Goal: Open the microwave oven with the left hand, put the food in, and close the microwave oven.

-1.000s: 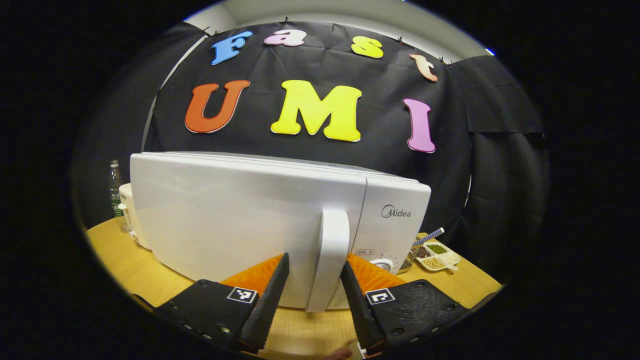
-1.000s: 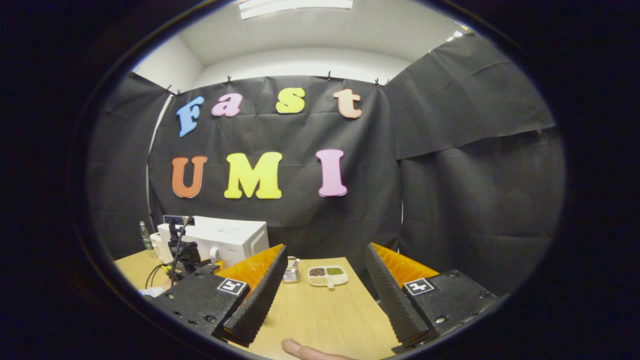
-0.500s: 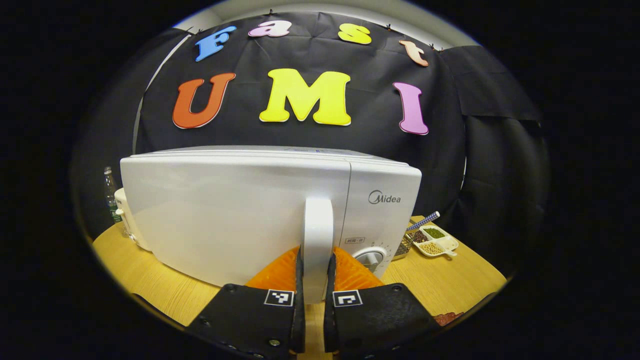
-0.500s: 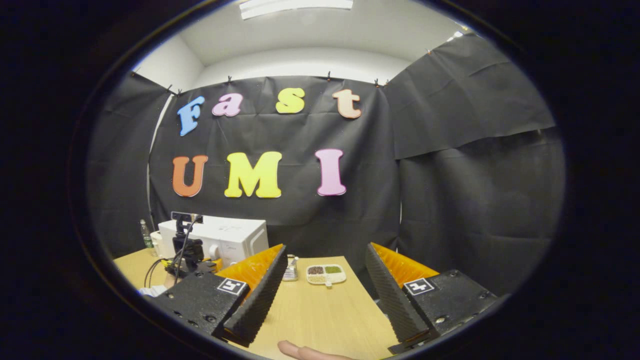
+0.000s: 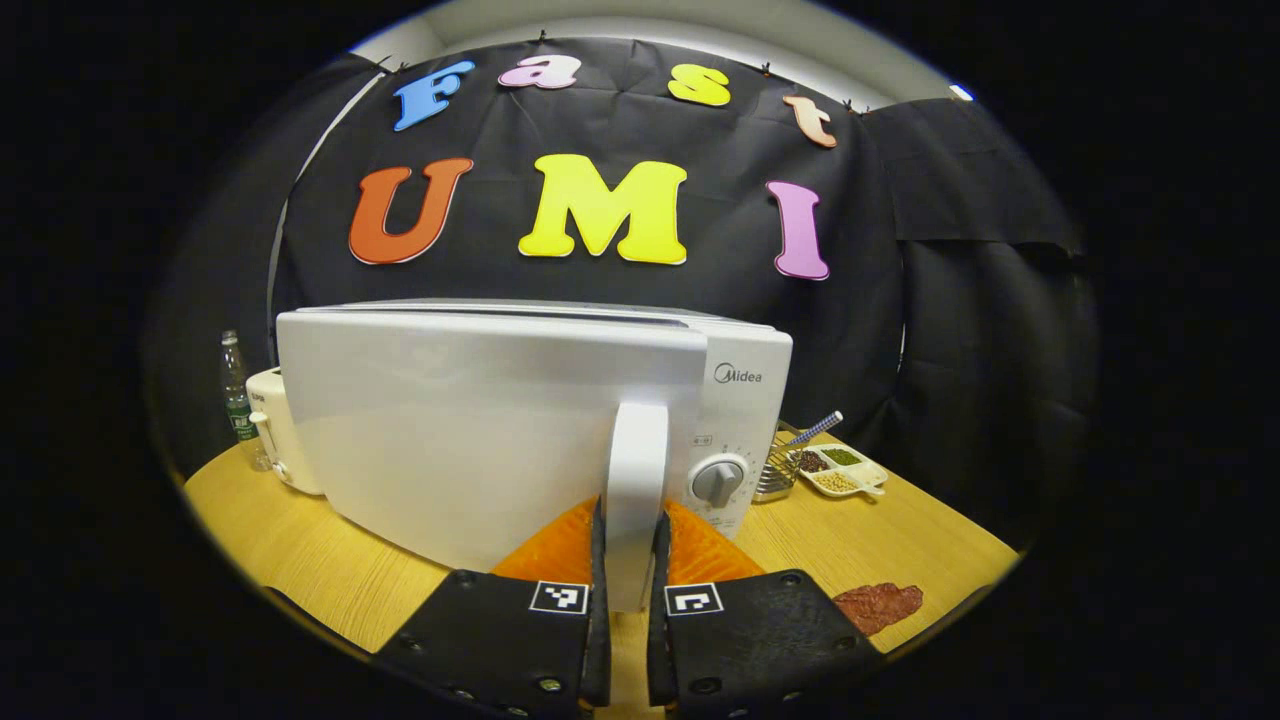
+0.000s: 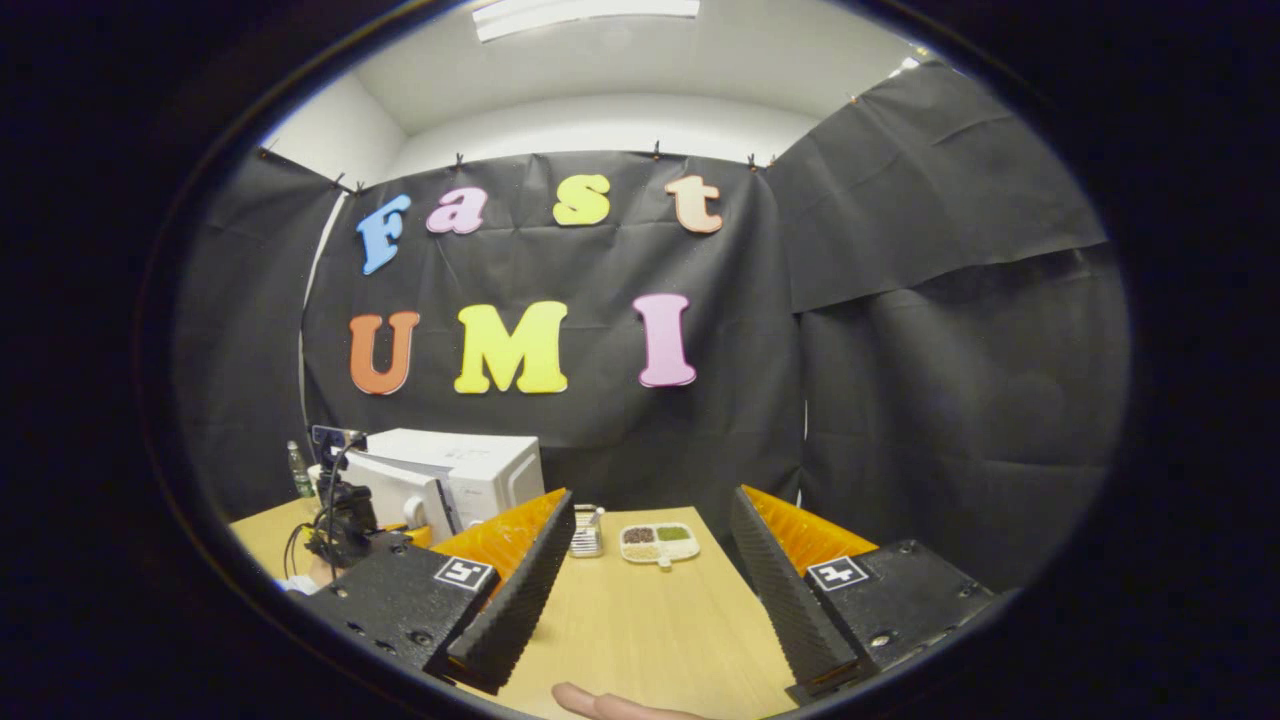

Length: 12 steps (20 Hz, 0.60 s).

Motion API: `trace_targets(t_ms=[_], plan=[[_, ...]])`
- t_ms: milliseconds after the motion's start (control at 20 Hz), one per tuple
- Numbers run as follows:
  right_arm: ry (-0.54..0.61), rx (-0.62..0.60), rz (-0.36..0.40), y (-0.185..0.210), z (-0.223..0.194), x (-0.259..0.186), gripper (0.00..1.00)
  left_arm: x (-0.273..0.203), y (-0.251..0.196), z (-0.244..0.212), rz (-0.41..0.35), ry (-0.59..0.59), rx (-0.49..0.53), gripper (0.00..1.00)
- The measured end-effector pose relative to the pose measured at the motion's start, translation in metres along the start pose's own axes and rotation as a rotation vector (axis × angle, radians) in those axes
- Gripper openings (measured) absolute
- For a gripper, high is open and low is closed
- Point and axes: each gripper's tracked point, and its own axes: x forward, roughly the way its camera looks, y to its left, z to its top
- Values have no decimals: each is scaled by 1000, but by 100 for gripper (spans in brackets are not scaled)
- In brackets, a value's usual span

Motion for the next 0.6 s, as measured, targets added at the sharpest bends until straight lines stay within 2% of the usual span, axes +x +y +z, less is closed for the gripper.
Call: trace_targets(t_ms=[350, 600], plan=[[-3, -28, 32, 32, -4, -21, 99, -63, 22, -13, -39, -9, 31, 15], [-1, -50, 51, 50, -6, -32, 99, -124, 60, -20, -38, -21, 40, 16]])
